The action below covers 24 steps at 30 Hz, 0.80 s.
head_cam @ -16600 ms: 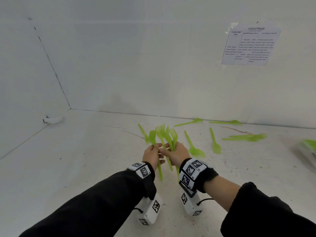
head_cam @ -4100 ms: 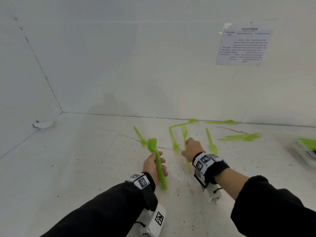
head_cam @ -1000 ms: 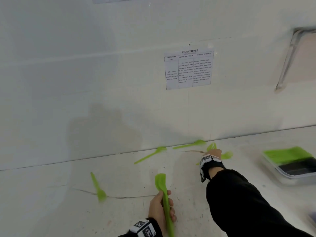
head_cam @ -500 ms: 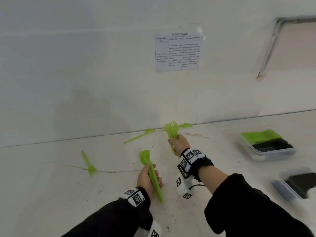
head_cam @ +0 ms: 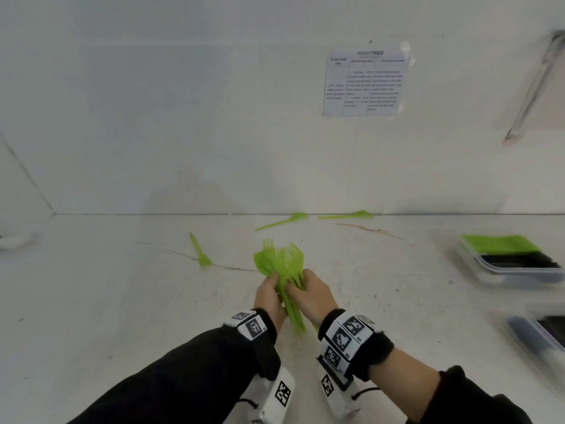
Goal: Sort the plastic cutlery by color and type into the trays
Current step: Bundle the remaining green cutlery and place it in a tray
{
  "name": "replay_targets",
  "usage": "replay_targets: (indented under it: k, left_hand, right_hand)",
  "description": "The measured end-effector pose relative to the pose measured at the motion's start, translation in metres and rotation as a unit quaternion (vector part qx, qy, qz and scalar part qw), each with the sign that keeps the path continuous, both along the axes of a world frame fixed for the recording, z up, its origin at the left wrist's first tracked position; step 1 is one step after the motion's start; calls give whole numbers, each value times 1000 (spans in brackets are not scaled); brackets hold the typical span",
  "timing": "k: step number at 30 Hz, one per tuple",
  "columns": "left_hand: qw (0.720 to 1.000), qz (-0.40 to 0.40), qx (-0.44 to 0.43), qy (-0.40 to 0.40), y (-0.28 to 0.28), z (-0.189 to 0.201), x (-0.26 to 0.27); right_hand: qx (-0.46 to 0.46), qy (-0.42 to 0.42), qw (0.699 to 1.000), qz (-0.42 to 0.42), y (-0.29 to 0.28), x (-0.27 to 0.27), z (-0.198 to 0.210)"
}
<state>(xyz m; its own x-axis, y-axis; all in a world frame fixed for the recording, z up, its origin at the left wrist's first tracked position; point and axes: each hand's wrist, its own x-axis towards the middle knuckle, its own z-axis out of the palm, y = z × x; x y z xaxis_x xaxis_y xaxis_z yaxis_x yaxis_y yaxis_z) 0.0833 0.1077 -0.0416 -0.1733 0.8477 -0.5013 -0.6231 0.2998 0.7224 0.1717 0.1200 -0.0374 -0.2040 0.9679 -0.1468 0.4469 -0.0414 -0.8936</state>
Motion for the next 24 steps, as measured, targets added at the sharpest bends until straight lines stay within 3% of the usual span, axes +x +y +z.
replay_targets:
  k: [4, 12, 24]
  left_hand:
    - [999, -7, 0, 43, -7, -2, 6]
    - [999, 3, 30, 11, -14, 3, 20]
    - [995, 2, 57, 77, -19, 1, 20]
  right_hand:
    - [-12, -15, 1000, 12, -4, 4, 2]
    - [28, -13, 999, 22, -4, 20, 7]
    - [39, -10, 998, 40, 5, 30, 7]
